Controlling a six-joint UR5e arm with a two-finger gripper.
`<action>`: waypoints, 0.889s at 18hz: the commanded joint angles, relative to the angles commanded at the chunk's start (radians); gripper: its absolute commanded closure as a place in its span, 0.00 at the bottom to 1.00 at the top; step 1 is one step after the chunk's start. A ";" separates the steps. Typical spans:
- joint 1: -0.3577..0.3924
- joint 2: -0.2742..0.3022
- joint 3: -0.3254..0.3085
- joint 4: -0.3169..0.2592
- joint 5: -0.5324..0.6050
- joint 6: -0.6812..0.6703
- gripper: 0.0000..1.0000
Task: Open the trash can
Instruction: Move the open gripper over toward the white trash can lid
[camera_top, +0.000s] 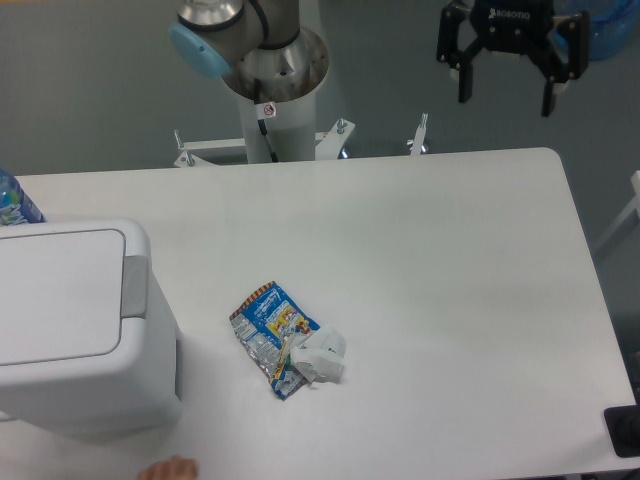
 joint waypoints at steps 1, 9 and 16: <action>0.000 0.002 -0.002 0.000 0.002 0.000 0.00; -0.087 -0.049 0.020 0.023 -0.003 -0.237 0.00; -0.238 -0.090 0.009 0.141 0.002 -0.657 0.00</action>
